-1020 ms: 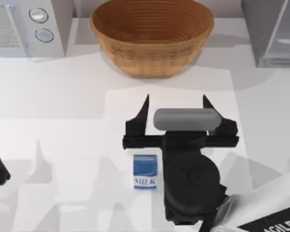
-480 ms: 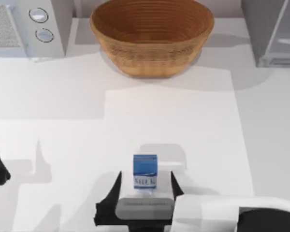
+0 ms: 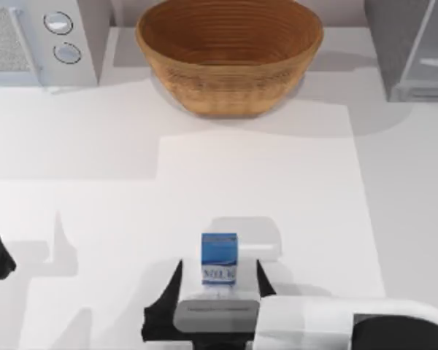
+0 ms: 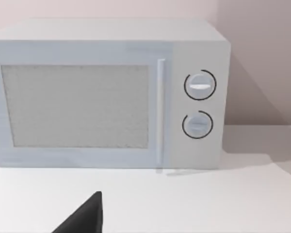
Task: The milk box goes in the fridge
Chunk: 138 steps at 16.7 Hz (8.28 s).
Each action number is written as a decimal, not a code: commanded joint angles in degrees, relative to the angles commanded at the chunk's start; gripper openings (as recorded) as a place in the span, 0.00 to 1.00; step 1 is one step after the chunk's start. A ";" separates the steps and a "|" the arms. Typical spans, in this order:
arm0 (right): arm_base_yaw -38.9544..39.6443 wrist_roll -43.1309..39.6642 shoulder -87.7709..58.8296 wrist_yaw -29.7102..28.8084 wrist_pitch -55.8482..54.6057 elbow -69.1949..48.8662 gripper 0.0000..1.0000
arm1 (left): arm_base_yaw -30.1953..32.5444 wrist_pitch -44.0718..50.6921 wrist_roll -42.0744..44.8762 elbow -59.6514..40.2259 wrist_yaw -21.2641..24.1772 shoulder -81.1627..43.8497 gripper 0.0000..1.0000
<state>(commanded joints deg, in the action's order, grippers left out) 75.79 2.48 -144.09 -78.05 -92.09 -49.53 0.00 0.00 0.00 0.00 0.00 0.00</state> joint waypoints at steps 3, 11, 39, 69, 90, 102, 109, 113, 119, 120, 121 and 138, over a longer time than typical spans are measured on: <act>-3.57 -0.51 -0.46 3.61 0.66 -1.72 1.00 | 0.00 0.00 0.00 0.00 0.00 0.00 1.00; -6.78 -0.94 -0.91 6.81 1.29 -3.23 0.92 | 0.00 0.00 0.00 0.00 0.00 0.00 1.00; -6.71 -0.32 10.09 7.07 11.63 -2.04 0.00 | 0.00 0.00 0.00 0.00 0.00 0.00 1.00; -43.97 0.85 91.41 42.45 64.84 24.66 0.00 | 0.00 0.00 0.00 0.00 0.00 0.00 1.00; -75.83 -2.24 142.12 78.30 90.77 48.43 0.00 | 0.00 0.00 0.00 0.00 0.00 0.00 1.00; -83.04 -1.81 88.58 84.91 60.09 23.50 0.00 | 0.00 0.00 0.00 0.00 0.00 0.00 1.00; -88.47 -1.87 46.79 89.46 37.86 5.42 0.00 | 0.00 0.00 0.00 0.00 0.00 0.00 1.00; -90.58 -1.76 29.09 91.44 28.74 -2.00 0.00 | 0.00 0.00 0.00 0.00 0.00 0.00 1.00; -91.77 -1.61 19.53 92.68 23.32 -6.41 0.00 | 0.00 0.00 0.00 0.00 0.00 0.00 1.00; -91.77 -1.61 19.53 92.68 23.32 -6.41 0.00 | 0.00 0.00 0.00 0.00 0.00 0.00 1.00; -91.77 -1.61 19.53 92.68 23.32 -6.41 0.00 | 0.00 0.00 0.00 0.00 0.00 0.00 1.00; -88.30 -1.62 4.42 89.30 44.50 -41.85 0.00 | 0.00 0.00 0.00 0.00 0.00 0.00 1.00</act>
<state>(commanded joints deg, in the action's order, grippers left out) -12.51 0.86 -139.67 11.26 -47.59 -91.38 0.00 0.00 0.00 0.00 0.00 0.00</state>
